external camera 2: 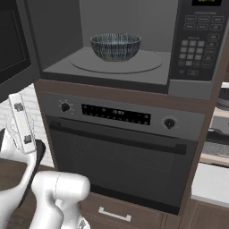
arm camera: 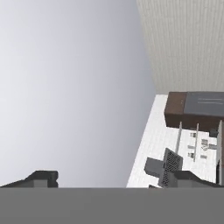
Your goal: Pick the eggplant from the sink and place it in the bowl. Then pick the bowl and place it in the microwave. Then close the microwave door and press the start button.
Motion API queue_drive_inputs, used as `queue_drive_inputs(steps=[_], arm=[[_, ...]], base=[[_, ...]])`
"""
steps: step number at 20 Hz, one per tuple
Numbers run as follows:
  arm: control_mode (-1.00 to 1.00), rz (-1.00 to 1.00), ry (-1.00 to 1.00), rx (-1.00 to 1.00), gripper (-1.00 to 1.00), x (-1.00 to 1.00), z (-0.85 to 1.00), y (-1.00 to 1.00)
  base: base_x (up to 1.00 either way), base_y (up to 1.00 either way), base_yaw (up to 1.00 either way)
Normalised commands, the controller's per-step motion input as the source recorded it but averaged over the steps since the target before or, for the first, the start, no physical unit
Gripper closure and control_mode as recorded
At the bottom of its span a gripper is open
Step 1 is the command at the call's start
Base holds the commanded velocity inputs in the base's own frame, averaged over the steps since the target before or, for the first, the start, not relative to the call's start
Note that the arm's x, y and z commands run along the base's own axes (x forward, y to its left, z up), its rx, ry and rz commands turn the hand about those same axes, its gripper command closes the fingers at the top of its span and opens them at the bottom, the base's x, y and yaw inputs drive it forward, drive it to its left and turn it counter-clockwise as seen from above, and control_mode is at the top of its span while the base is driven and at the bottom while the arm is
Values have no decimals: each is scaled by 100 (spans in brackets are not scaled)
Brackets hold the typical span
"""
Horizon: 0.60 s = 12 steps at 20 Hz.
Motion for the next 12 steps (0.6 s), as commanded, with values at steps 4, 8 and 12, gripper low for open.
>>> queue_drive_inputs(steps=[4,8,12], arm=[[-100,0,0,-15,-100,-1,-65,50],[-100,0,0,-12,-100,-12,-54,52],[-100,2,0,-10,-100,-3,-49,57]], base=[[0,0,0],[0,0,0],[0,0,0]])
